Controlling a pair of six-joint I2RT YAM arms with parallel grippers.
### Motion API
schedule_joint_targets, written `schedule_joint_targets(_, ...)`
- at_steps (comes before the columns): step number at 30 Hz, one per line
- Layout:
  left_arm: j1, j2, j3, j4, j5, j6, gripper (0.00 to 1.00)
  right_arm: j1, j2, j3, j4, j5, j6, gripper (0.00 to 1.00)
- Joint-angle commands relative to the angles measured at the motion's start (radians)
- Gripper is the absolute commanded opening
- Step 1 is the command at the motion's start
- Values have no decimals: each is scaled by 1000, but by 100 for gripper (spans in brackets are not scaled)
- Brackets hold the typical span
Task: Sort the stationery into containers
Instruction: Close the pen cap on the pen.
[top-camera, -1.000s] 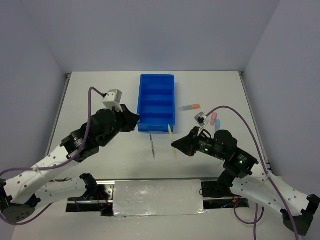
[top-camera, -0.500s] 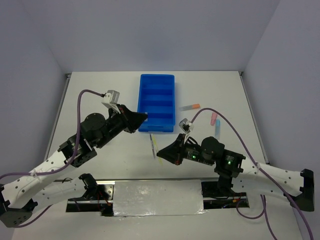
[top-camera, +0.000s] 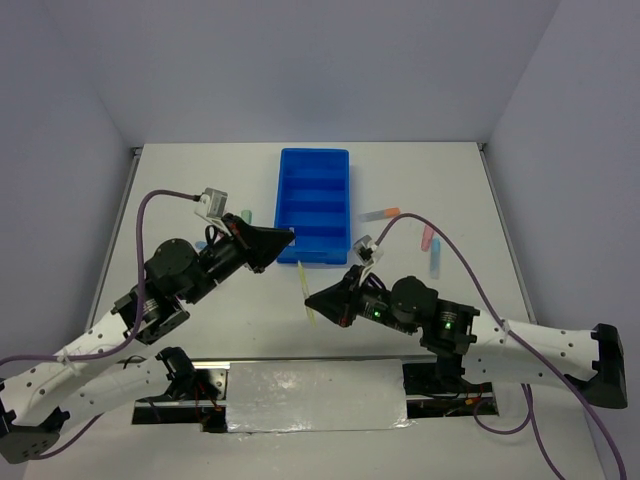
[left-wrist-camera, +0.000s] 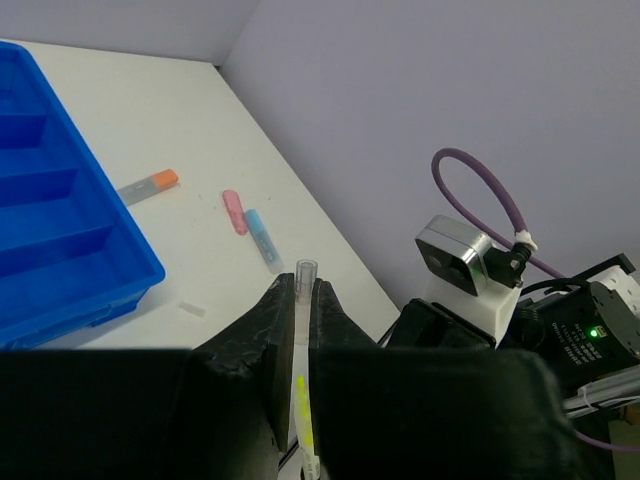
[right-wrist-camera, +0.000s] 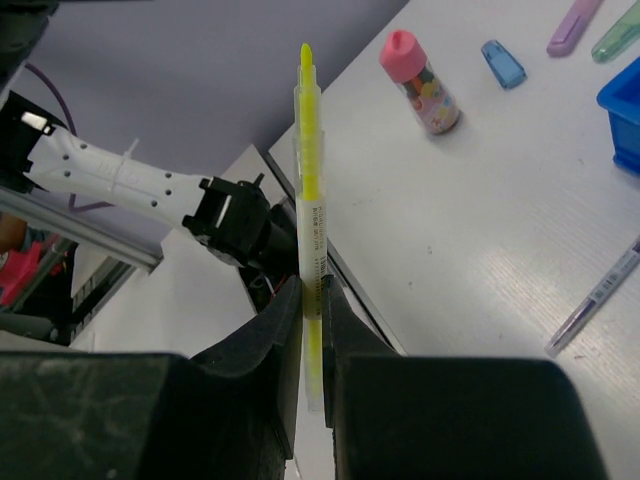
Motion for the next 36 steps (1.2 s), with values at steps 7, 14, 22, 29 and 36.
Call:
schedule_joint_targets(7, -3, -18, -43, 116, 37, -4, 0, 12, 32, 95, 65, 57, -24, 0)
schedule_joint_targets(14, -2, -25, -49, 127, 45, -8, 0, 12, 57, 111, 61, 66, -27, 0)
schedule_joint_targets(22, -3, -45, -63, 128, 46, -9, 0, 10, 69, 120, 64, 69, -28, 0)
schedule_joint_targets(29, -3, -48, -72, 127, 37, -8, 0, 10, 74, 132, 61, 60, -30, 0)
schedule_joint_targets(36, -2, -46, -74, 131, 45, -7, 0, 10, 77, 134, 65, 68, -28, 0)
